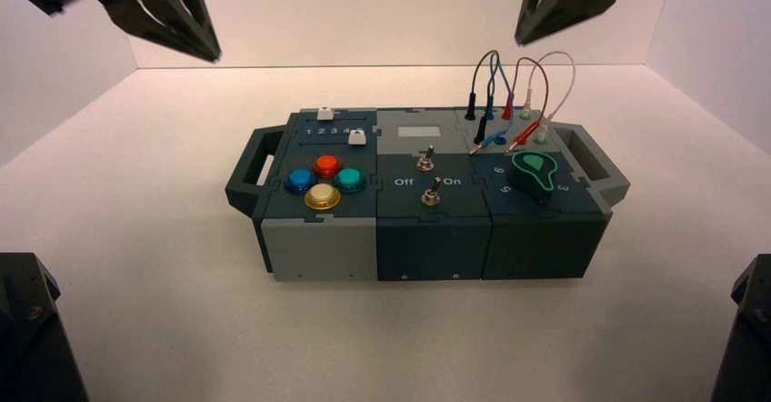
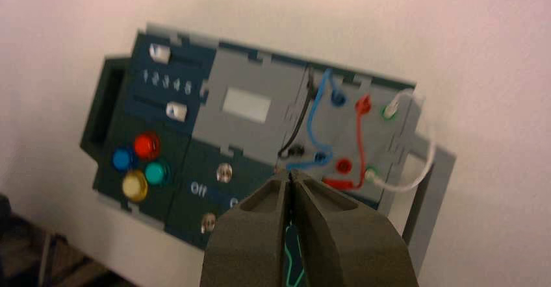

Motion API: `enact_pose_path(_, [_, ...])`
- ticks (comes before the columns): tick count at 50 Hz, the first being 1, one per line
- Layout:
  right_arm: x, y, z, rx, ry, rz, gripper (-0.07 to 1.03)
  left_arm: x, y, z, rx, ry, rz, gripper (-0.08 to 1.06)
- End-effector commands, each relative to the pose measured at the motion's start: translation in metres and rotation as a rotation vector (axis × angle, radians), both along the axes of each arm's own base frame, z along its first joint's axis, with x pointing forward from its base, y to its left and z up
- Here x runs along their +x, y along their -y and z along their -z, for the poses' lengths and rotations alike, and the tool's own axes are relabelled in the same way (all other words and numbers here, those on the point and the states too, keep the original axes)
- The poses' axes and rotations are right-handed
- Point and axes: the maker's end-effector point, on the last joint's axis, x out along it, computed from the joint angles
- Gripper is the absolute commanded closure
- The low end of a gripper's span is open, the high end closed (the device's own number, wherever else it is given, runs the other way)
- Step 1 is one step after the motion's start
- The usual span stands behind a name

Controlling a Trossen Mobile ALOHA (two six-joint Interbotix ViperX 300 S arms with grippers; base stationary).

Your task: Flip the bottom switch off with the right gripper.

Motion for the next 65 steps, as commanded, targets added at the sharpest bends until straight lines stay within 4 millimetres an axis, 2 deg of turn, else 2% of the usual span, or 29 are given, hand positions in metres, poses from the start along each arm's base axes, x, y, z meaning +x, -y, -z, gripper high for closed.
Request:
enact_pose_path(1, [0.001, -0.006, 0.001, -0.003, -0.03, -0.005, 0.98, 0.003, 0.011, 0.006, 0.005, -0.049, 0.019, 1.01])
enact_pose_path(11, [-0.002, -0.009, 0.018, -0.026, -0.09, 0.011, 0.98, 0.003, 0.015, 0.03, 0.06, -0.162, 0.01, 1.01])
enact_pose_path(14, [-0.007, -0.013, 0.027, -0.064, -0.118, 0.019, 0.98, 0.005, 0.023, 0.044, 0.123, -0.211, 0.014, 1.01])
enact_pose_path(17, [-0.009, -0.016, 0.03, -0.084, -0.126, 0.025, 0.98, 0.007, 0.024, 0.048, 0.156, -0.219, 0.012, 1.01])
enact_pose_path(31, [-0.019, -0.03, 0.046, -0.152, -0.175, 0.03, 0.98, 0.014, 0.033, 0.058, 0.21, -0.237, 0.026, 1.01])
enact_pose_path(43, [-0.025, -0.039, 0.05, -0.147, -0.192, 0.033, 0.98, 0.007, 0.028, 0.065, 0.228, -0.26, 0.028, 1.01])
enact_pose_path(52, [-0.034, -0.046, 0.06, -0.148, -0.208, 0.03, 0.98, -0.007, 0.02, 0.077, 0.239, -0.286, 0.015, 1.01])
enact_pose_path(65, [-0.042, -0.061, 0.075, -0.144, -0.219, 0.021, 0.98, -0.004, 0.02, 0.087, 0.231, -0.261, 0.002, 1.01])
